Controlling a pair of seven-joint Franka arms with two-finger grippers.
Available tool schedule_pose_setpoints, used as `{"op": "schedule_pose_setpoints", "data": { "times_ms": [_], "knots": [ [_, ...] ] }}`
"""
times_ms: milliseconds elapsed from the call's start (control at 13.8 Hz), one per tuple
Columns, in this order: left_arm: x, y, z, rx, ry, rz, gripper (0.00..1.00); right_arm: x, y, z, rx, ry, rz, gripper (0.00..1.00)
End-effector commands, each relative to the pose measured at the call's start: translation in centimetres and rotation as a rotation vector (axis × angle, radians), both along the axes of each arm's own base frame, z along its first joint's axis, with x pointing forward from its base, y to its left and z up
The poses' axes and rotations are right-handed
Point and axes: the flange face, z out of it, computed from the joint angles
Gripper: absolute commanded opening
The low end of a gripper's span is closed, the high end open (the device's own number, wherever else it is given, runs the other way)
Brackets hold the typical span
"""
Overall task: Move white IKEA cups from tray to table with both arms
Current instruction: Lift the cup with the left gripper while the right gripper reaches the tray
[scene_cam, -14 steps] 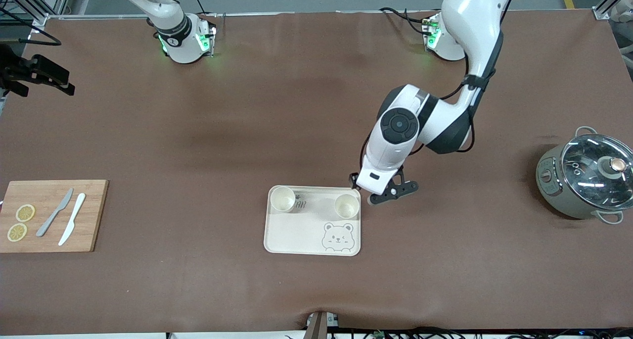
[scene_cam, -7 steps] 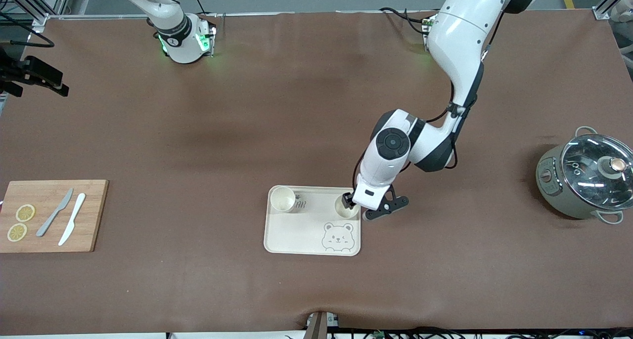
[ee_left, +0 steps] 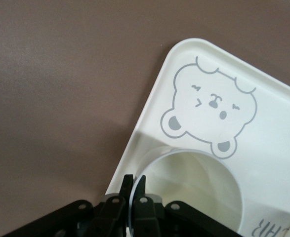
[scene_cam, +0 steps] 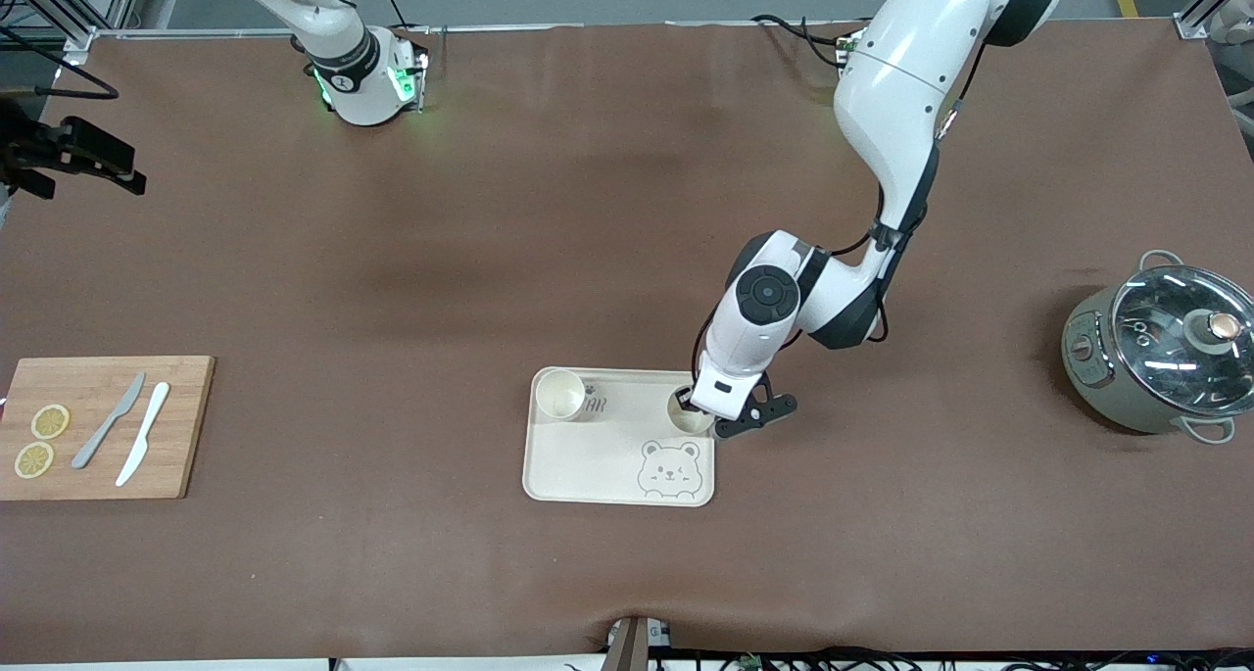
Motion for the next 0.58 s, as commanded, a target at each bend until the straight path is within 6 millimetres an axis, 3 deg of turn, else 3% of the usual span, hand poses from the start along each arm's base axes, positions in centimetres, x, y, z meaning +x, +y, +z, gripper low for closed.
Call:
{"op": "schedule_pose_setpoints", "data": {
  "times_ms": [0,289,506],
  "knots": [
    [1.7,0.1,4.1,-0.024,-0.051,0.02,0.0,1.7,2.0,-2.7,0.009,0.049,0.077,1.0],
    [2.3,1.8,11.0,-0.011,-0.083,0.024,0.0,5.0,2.6,-8.5,0.024,0.119,0.078,1.0],
    [4.0,7.8,16.3,0.03,-0.067,0.025,0.0,7.6,5.6,-12.5,0.018,0.102,0.088,1.0]
  ]
}}
